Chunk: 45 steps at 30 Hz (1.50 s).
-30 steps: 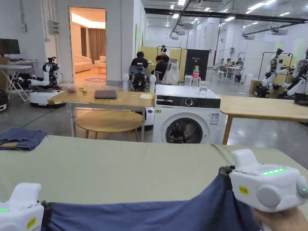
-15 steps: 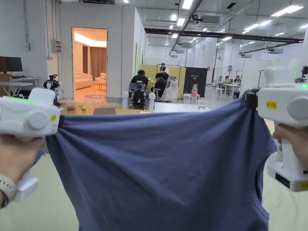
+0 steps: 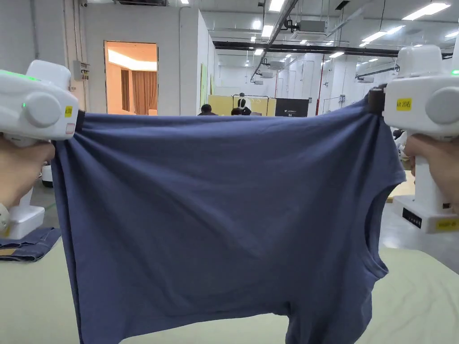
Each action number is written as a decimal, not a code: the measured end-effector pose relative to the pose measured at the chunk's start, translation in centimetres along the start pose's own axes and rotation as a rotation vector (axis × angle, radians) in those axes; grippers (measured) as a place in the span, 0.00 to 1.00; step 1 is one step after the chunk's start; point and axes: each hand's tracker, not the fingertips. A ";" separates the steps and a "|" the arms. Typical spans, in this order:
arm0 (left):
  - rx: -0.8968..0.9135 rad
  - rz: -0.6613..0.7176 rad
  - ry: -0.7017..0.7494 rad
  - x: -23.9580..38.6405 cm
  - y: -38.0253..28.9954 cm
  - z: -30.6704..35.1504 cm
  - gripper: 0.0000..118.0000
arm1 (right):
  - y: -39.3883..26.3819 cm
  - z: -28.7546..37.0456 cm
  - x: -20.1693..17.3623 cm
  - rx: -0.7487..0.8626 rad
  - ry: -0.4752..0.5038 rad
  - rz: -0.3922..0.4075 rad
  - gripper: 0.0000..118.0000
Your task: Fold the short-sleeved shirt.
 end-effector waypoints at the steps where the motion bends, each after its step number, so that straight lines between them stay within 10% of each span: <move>1: -0.018 0.003 -0.003 0.2 -1.2 -0.4 0.00 | -1.3 -0.4 0.0 -0.015 0.002 -0.005 0.01; 17: -0.162 0.124 -0.197 0.2 -20.1 12.6 0.00 | -18.1 16.1 1.5 -0.136 0.011 0.010 0.01; 29: -0.498 0.119 -0.204 2.1 -47.2 24.3 0.00 | -46.2 31.2 0.5 -0.698 -0.003 -0.080 0.02; 34: -0.453 0.165 -0.194 2.9 -46.0 25.9 0.35 | -45.3 31.9 -0.2 -0.737 0.012 -0.116 0.34; 35: -0.412 0.182 -0.220 3.2 -44.8 26.3 0.77 | -44.3 32.2 -0.7 -0.719 0.011 -0.124 0.75; 36: -0.361 0.180 -0.230 3.7 -43.5 26.8 0.94 | -42.8 32.9 -1.1 -0.644 0.030 -0.138 0.96; 40: -0.269 0.161 -0.265 6.1 -39.0 27.9 0.97 | -37.9 33.5 -3.3 -0.495 0.068 -0.198 1.00; 42: -0.260 0.162 -0.280 7.4 -38.2 28.2 0.90 | -36.5 33.9 -4.3 -0.449 0.062 -0.225 0.85; 43: -0.256 0.163 -0.296 7.9 -37.9 28.3 0.69 | -36.2 34.0 -4.8 -0.410 0.021 -0.220 0.55; 44: -0.274 0.167 -0.304 8.3 -37.9 28.0 0.07 | -36.3 33.7 -5.2 -0.412 -0.030 -0.191 0.00; 45: -0.319 0.171 -0.282 8.7 -38.5 27.8 0.00 | -36.4 33.9 -5.7 -0.375 -0.061 -0.188 0.00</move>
